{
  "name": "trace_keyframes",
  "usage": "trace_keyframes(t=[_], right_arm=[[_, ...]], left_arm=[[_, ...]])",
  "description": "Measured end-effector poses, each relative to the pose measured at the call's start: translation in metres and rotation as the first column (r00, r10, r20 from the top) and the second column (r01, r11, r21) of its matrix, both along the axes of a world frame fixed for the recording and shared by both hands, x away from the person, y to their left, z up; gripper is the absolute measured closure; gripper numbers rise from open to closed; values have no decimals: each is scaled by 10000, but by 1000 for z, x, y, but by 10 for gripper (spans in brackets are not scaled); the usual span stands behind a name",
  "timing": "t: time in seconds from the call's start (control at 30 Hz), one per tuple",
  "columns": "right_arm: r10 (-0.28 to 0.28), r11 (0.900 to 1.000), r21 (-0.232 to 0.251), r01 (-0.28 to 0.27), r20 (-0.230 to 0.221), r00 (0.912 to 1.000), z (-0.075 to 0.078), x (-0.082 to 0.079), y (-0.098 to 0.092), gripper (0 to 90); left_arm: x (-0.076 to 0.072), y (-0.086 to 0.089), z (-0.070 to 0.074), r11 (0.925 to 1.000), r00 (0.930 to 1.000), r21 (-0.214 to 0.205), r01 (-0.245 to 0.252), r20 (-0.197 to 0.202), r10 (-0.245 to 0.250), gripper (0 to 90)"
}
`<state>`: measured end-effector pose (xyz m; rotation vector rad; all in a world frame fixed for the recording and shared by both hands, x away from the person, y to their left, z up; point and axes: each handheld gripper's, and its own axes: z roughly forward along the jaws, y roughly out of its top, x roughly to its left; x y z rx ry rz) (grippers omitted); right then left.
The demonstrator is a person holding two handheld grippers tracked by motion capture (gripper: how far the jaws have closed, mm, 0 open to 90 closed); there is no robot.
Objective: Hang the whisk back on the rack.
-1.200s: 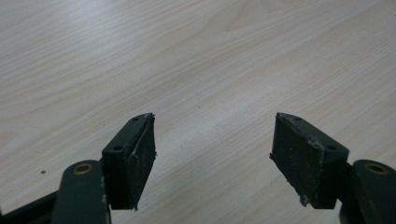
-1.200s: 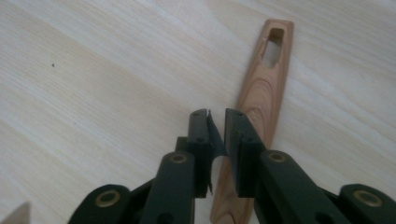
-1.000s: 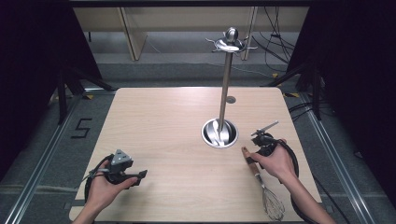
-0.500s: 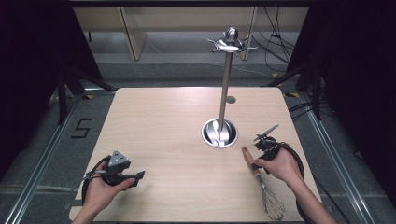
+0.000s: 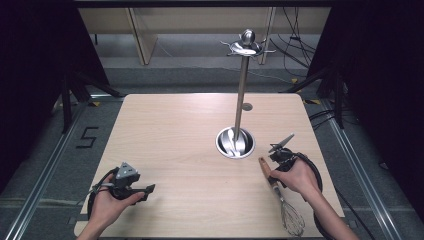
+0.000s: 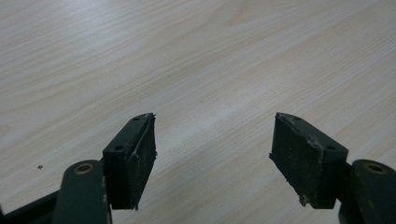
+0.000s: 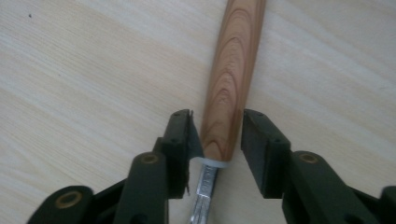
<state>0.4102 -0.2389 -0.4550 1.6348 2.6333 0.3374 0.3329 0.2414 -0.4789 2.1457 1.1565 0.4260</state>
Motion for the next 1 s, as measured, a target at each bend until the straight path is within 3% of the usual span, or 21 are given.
trace_keyframes(t=[0.13,0.2,0.23,0.3,0.63,0.73,0.97,1.0], right_arm=[[58,9992,-405,-58,6,10000,-3,3,7,636],[-579,9967,-595,548,-509,9970,0,3,12,632],[-544,9962,-702,511,-467,9974,0,3,13,626],[-454,9962,-759,421,-422,9981,-3,5,12,622],[-382,9929,-1154,288,-804,9960,-17,6,13,638],[-479,9927,-1155,349,-1115,9926,-15,7,13,664],[-530,9905,-1307,427,-759,9957,-15,6,9,693],[-717,9906,-1215,624,-738,9947,-13,6,9,694]], left_arm=[[-1,-2,-2,9992,9996,-289,-286,78,288,302],[-1,-1,-2,9990,9995,-312,-312,38,313,302],[0,1,0,10000,10000,-39,-50,-25,49,302],[0,-1,-2,9998,9999,-163,-130,-72,129,302],[0,0,-2,10000,9999,14,63,-82,-62,302],[0,0,-2,10000,9999,17,95,-103,-95,302],[0,0,-2,10000,9999,-25,72,-97,-72,306],[0,-2,-3,9997,9999,-185,-159,-4,158,306]])
